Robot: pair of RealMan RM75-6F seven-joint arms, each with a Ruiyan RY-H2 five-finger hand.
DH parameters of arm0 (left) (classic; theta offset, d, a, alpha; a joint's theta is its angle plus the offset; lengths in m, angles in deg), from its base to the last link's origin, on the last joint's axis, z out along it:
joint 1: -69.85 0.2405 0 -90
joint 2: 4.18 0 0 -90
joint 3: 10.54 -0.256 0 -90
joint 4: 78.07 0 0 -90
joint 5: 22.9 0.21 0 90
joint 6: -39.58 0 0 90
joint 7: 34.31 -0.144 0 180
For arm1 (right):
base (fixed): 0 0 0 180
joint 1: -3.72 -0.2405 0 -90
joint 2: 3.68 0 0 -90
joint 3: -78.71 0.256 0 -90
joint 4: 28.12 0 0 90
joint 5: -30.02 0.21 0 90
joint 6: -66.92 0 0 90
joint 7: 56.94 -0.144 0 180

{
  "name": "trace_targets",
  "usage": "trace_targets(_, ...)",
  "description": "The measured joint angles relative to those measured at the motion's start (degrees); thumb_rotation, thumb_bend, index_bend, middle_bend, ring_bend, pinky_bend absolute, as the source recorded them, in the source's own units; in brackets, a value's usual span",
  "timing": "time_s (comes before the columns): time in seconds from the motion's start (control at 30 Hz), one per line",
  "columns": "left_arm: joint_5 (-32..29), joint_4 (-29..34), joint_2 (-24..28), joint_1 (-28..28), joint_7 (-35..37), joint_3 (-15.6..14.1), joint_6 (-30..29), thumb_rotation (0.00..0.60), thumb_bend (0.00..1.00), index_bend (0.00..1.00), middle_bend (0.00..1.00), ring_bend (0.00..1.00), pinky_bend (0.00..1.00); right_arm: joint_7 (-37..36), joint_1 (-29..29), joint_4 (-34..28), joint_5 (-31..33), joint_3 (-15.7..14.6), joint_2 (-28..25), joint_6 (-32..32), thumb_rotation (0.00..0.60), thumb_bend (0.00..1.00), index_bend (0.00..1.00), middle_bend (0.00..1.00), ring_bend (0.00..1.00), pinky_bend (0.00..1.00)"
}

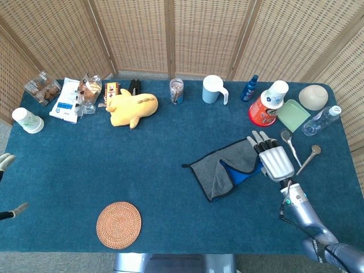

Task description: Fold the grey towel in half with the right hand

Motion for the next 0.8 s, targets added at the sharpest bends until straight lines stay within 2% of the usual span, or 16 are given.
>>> trace_targets(0.17, 0.1, 0.2, -0.1, 0.1, -0.3, -0.1, -0.1, 0.600, 0.13, 0.00, 0.00, 0.00, 0.00, -0.2, -0.2, 3.2, -1.8, -0.7, 0.8, -0.5, 0.600, 0.00, 0.00, 0.00, 0.00, 0.30)
trace_targets(0.37, -0.1, 0.1, -0.2, -0.1, -0.5, -0.1, 0.3, 0.600, 0.13, 0.00, 0.00, 0.00, 0.00, -2.6, -1.1, 7.7, -2.3, -0.5, 4.9, -0.2, 0.600, 0.00, 0.00, 0.00, 0.00, 0.30)
trace_targets(0.53, -0.5, 0.0, -0.2, -0.3, -0.3, 0.0, 0.7, 0.600, 0.13, 0.00, 0.00, 0.00, 0.00, -3.6, -2.4, 8.9, -0.3, 1.7, 7.4, 1.5, 0.600, 0.00, 0.00, 0.00, 0.00, 0.30)
trace_targets(0.8, -1.5, -0.1, -0.4, -0.6, -0.8, 0.1, 1.5, 0.600, 0.13, 0.00, 0.00, 0.00, 0.00, -5.0, -4.8, 13.3, 6.0, 6.9, 11.0, 5.3, 0.600, 0.00, 0.00, 0.00, 0.00, 0.30)
